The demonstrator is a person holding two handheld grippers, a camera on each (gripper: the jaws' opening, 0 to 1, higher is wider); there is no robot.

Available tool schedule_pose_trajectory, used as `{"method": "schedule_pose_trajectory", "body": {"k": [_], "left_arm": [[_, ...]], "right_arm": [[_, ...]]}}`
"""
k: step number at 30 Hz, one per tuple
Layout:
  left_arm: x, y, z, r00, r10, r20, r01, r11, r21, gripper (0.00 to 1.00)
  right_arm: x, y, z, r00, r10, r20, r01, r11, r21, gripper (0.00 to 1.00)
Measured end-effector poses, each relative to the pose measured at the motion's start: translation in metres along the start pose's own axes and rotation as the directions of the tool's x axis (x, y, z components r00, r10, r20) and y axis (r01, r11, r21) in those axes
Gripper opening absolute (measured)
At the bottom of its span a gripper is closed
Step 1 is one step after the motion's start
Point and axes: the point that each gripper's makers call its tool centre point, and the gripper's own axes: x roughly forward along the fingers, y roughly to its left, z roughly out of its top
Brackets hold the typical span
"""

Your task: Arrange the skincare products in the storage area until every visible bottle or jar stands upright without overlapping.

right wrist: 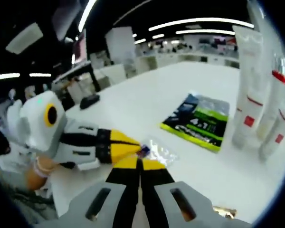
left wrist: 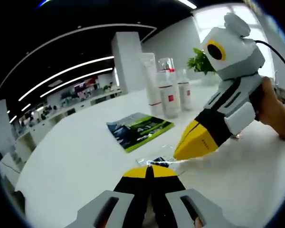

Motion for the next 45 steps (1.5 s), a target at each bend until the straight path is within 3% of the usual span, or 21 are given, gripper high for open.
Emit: {"method": "schedule_pose_trajectory", "body": {"k": [3,4,9,34,37,45], "left_arm": [[0.000,0.000,0.000,1.000,0.003,0.003,-0.003,1.000,0.001,0.01],[0.000,0.000,0.000,1.000,0.004,0.004,-0.004,1.000,0.005,0.01],[0.000,0.000,0.000,1.000,0.011,0.005,-0.011,1.000,0.016,0.01],[0.000,-0.003,0.000,0.999,0.035,0.008,-0.035,0.998,0.047,0.01],[-0.003,-0.004,0.000,0.999,0.042,0.010,-0.042,0.998,0.051,0.01],[-0.014,-0.001,0.014,0.993,0.067,0.096,-0.071,0.997,0.034,0.01]], "right_arm": [[0.007,-0.007,-0.012,0.997,-0.028,-0.065,0.029,1.000,0.003,0.00],[0.006,-0.005,-0.004,1.000,-0.025,-0.013,0.025,1.000,0.007,0.00],[0.001,-0.015,-0.003,0.997,-0.075,-0.005,0.075,0.997,-0.005,0.00],[0.008,-0.019,0.002,0.995,-0.100,0.020,0.100,0.995,-0.010,0.00],[0.001,-0.015,0.017,0.991,-0.077,0.108,0.078,0.997,0.000,0.00],[-0.009,-0.018,0.028,0.983,-0.074,0.169,0.072,0.997,0.017,0.00]]}}
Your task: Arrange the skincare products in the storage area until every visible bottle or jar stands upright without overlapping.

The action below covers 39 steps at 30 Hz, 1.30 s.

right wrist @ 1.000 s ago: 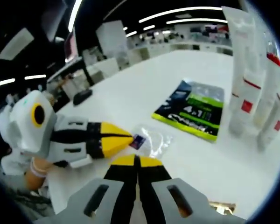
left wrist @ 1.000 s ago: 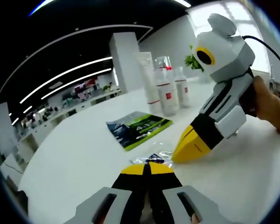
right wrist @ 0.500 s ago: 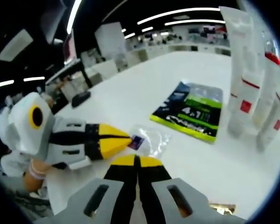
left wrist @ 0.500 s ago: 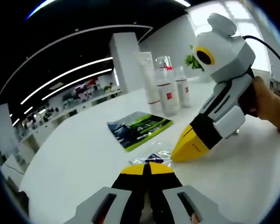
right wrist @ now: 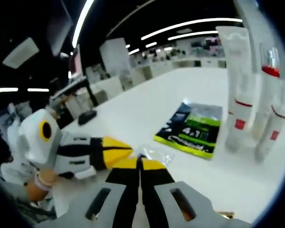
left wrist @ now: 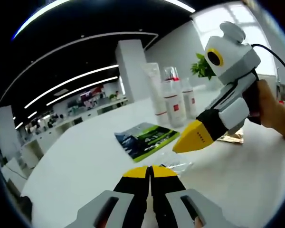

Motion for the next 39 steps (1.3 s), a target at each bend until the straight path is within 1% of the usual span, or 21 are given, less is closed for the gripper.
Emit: {"method": "schedule_pose_trajectory", "body": {"k": [2,6,9,10,11,12,13,14,17,20,21,23,25,26,29,31,32,33,36,37,39], "left_arm": [[-0.002,0.001,0.002,1.000,0.006,0.014,-0.006,1.000,0.002,0.01],[-0.008,0.005,0.013,0.997,0.026,0.072,-0.027,1.000,0.014,0.01],[-0.011,0.009,0.025,0.990,0.038,0.133,-0.039,0.999,0.005,0.01],[-0.013,0.010,0.027,0.989,0.040,0.145,-0.040,0.999,0.000,0.01],[-0.016,0.010,0.031,0.985,0.038,0.169,-0.037,0.999,-0.009,0.01],[-0.018,0.009,0.033,0.983,0.035,0.180,-0.033,0.999,-0.016,0.01],[-0.020,0.005,0.035,0.981,0.015,0.195,-0.009,0.999,-0.033,0.01],[-0.020,0.001,0.035,0.980,-0.016,0.198,0.026,0.999,-0.046,0.01],[-0.020,-0.003,0.033,0.981,-0.040,0.187,0.054,0.996,-0.067,0.01],[-0.020,-0.007,0.034,0.980,-0.071,0.187,0.088,0.993,-0.082,0.01],[-0.020,-0.009,0.034,0.979,-0.081,0.186,0.099,0.991,-0.090,0.01],[-0.019,-0.013,0.034,0.977,-0.116,0.178,0.138,0.984,-0.116,0.01],[-0.018,-0.019,0.033,0.975,-0.152,0.164,0.174,0.976,-0.130,0.01],[-0.017,-0.022,0.032,0.973,-0.172,0.156,0.193,0.972,-0.131,0.01],[-0.019,-0.044,0.033,0.956,-0.254,0.146,0.275,0.950,-0.149,0.01],[-0.021,-0.059,0.038,0.942,-0.303,0.148,0.323,0.935,-0.145,0.01],[-0.022,-0.070,0.040,0.933,-0.335,0.131,0.353,0.924,-0.145,0.01],[-0.022,-0.074,0.041,0.930,-0.345,0.126,0.361,0.921,-0.145,0.01],[-0.022,-0.098,0.048,0.913,-0.392,0.111,0.405,0.906,-0.122,0.01],[-0.022,-0.105,0.049,0.907,-0.409,0.102,0.419,0.900,-0.117,0.01],[-0.020,-0.118,0.048,0.901,-0.426,0.082,0.433,0.894,-0.113,0.01]], "right_arm": [[0.002,0.001,-0.002,1.000,-0.002,-0.007,0.002,1.000,-0.010,0.00],[0.003,0.004,-0.003,1.000,-0.010,-0.011,0.009,0.999,-0.040,0.00],[-0.001,0.008,-0.002,1.000,-0.009,-0.001,0.009,0.999,-0.052,0.00],[-0.003,0.009,0.000,1.000,-0.007,0.005,0.007,0.998,-0.057,0.00],[-0.005,0.010,0.002,1.000,-0.007,0.013,0.008,0.998,-0.063,0.00],[-0.006,0.011,0.004,1.000,-0.009,0.020,0.011,0.998,-0.069,0.00],[-0.007,0.010,0.006,0.999,-0.020,0.028,0.022,0.996,-0.082,0.00],[-0.006,0.006,0.006,0.998,-0.045,0.031,0.049,0.993,-0.109,0.00],[-0.002,0.004,0.003,0.998,-0.066,0.015,0.068,0.991,-0.118,0.00],[-0.006,0.004,0.006,0.997,-0.080,0.024,0.082,0.987,-0.136,0.00],[-0.010,0.006,0.010,0.996,-0.085,0.038,0.090,0.985,-0.148,0.00],[-0.022,0.012,0.014,0.996,-0.066,0.061,0.074,0.987,-0.141,0.00],[-0.035,0.015,0.012,0.996,-0.056,0.074,0.065,0.989,-0.136,0.00],[-0.042,0.014,0.008,0.996,-0.059,0.070,0.068,0.988,-0.137,0.00],[-0.062,0.005,-0.004,0.995,-0.088,0.052,0.095,0.985,-0.145,0.00],[-0.076,-0.004,-0.011,0.991,-0.119,0.052,0.126,0.981,-0.147,0.00],[-0.085,-0.011,-0.018,0.990,-0.134,0.051,0.140,0.980,-0.143,0.00],[-0.093,-0.017,-0.023,0.988,-0.147,0.048,0.152,0.979,-0.135,0.00],[-0.112,-0.031,-0.038,0.982,-0.182,0.050,0.187,0.976,-0.113,0.00],[-0.116,-0.033,-0.041,0.981,-0.189,0.050,0.193,0.975,-0.111,0.00],[-0.125,-0.038,-0.050,0.977,-0.206,0.047,0.210,0.971,-0.112,0.00]]}}
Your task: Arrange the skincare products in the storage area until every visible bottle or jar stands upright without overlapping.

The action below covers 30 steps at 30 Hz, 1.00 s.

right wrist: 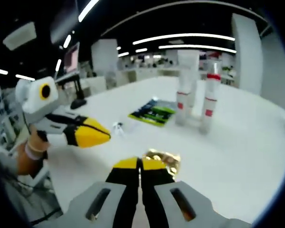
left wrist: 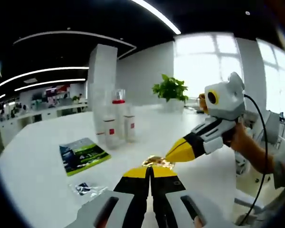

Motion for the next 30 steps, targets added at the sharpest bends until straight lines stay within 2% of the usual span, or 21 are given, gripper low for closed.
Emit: {"method": "schedule_pose_trajectory", "body": {"k": [4,8,11,17,21,27,30], "left_arm": [[0.014,-0.014,-0.009,0.998,-0.017,-0.060,0.018,0.999,0.027,0.01],[0.025,-0.032,-0.017,0.993,-0.059,-0.100,0.061,0.998,0.019,0.01],[0.037,-0.039,-0.025,0.988,-0.061,-0.144,0.069,0.996,0.051,0.01],[0.049,-0.050,-0.033,0.984,-0.067,-0.166,0.081,0.994,0.080,0.01],[0.060,-0.054,-0.041,0.980,-0.046,-0.192,0.072,0.989,0.131,0.01],[0.063,-0.054,-0.038,0.981,-0.052,-0.188,0.073,0.992,0.107,0.01],[0.061,-0.051,-0.028,0.991,-0.041,-0.127,0.055,0.992,0.110,0.01]], "right_arm": [[-0.013,-0.010,-0.009,1.000,-0.030,0.002,0.030,1.000,-0.004,0.00],[-0.015,-0.012,-0.019,0.999,-0.036,-0.015,0.036,0.999,-0.006,0.00],[-0.015,-0.014,-0.028,0.999,-0.045,-0.031,0.045,0.999,-0.011,0.00],[-0.015,-0.021,-0.037,0.997,-0.070,-0.041,0.070,0.998,-0.009,0.00],[-0.019,-0.028,-0.040,0.995,-0.093,-0.039,0.093,0.996,-0.006,0.00],[-0.022,-0.032,-0.042,0.994,-0.104,-0.022,0.104,0.995,0.002,0.00],[-0.024,-0.032,-0.040,0.994,-0.110,-0.013,0.110,0.994,-0.001,0.00]]}}
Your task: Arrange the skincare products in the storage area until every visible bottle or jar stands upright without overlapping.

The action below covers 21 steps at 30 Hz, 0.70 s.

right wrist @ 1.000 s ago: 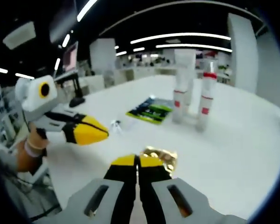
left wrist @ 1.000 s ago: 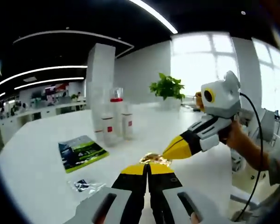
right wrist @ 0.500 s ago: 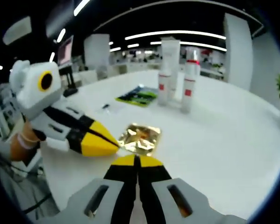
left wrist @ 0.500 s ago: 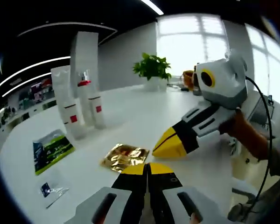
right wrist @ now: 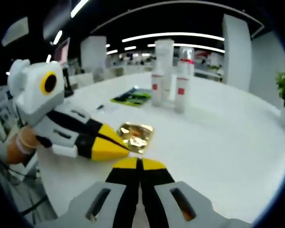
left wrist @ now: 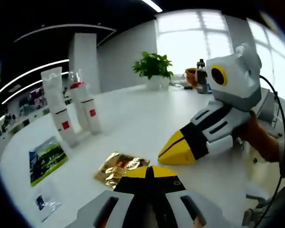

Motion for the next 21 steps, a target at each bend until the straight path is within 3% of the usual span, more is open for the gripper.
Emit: {"method": "schedule_pose_trajectory", "body": {"k": [6,10,14,21], "left_arm": [[-0.003,0.023,0.012,0.998,0.057,0.032,-0.056,0.998,-0.009,0.01],[-0.001,0.039,0.011,0.991,0.130,0.012,-0.130,0.987,0.090,0.01],[0.000,0.039,0.012,0.995,0.103,0.008,-0.103,0.994,0.035,0.01],[0.005,0.048,-0.003,0.989,0.140,-0.048,-0.137,0.989,0.050,0.01]], "right_arm": [[0.003,-0.004,0.012,1.000,-0.014,0.027,0.014,1.000,-0.008,0.00],[0.011,-0.006,0.017,0.999,-0.012,0.033,0.012,1.000,0.010,0.00],[0.019,-0.003,0.023,0.999,-0.005,0.043,0.004,1.000,0.025,0.00],[0.032,0.001,0.025,1.000,-0.009,0.018,0.009,1.000,0.010,0.00]]}}
